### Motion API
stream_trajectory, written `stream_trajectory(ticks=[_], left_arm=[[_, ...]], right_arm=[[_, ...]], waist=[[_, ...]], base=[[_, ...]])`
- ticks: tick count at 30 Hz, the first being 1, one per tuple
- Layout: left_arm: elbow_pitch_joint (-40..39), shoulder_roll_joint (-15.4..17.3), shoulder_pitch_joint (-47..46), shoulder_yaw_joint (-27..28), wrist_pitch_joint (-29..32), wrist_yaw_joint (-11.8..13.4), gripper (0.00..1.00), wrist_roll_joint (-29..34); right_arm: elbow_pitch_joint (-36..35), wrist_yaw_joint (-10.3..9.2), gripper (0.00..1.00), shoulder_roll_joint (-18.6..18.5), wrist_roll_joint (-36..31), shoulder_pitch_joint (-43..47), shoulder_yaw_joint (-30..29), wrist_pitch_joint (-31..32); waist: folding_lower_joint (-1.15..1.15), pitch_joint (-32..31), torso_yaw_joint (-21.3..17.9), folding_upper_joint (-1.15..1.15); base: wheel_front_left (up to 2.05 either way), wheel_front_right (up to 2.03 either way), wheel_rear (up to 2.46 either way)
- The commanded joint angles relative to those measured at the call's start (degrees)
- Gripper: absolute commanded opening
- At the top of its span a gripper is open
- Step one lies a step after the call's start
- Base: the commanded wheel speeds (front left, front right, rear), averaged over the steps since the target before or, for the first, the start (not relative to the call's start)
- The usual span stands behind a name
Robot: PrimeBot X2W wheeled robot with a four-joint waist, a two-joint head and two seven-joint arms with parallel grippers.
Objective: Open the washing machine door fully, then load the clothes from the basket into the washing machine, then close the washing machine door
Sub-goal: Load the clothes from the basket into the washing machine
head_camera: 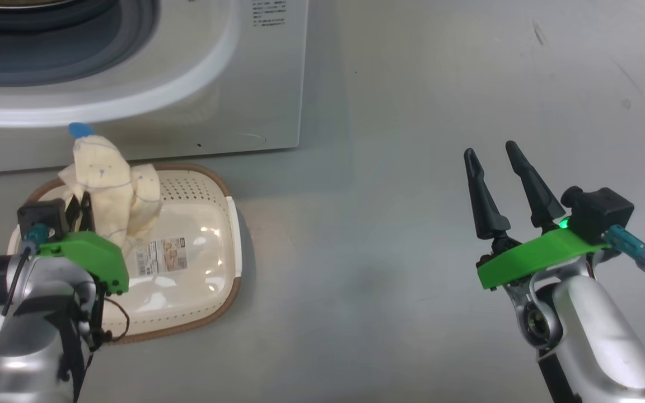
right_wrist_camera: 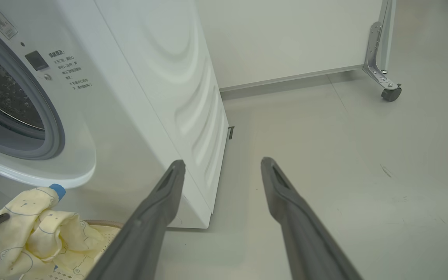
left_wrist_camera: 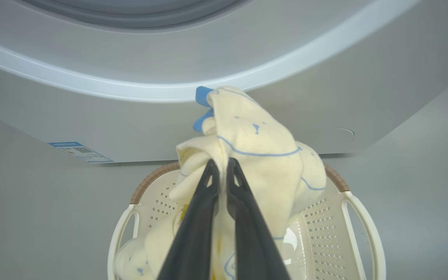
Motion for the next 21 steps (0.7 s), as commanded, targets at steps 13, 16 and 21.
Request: stream_trajectory(ticks=[13,16,21], left_arm=[[-18.0,5.0,7.6,5.4,-0.8,4.2,0.0,4.8],[-21.0,5.3,8.8,6.2,-0.8,4.7,0.0,5.5],[-27.1,5.6,10.7,8.2,-0.8,5.4,0.0,6.7]], right_arm=[[-1.1,0.2,1.0,-0.1,-0.6,1.3,0.4,-0.4],[-1.1,0.2,1.0,-0.1,-0.6,1.4,0.3,-0.4],[-1.2,0.2,1.0,-0.1,-0.6,1.5,0.2,-0.4]], waist=[[0.01,-2.6,2.5,-0.01],[0.01,-3.0,2.8,-0.01],[0.01,-3.1,3.2,-0.01]], base=[[0.0,0.0,0.0],[0.0,0.0,0.0],[0.0,0.0,0.0]])
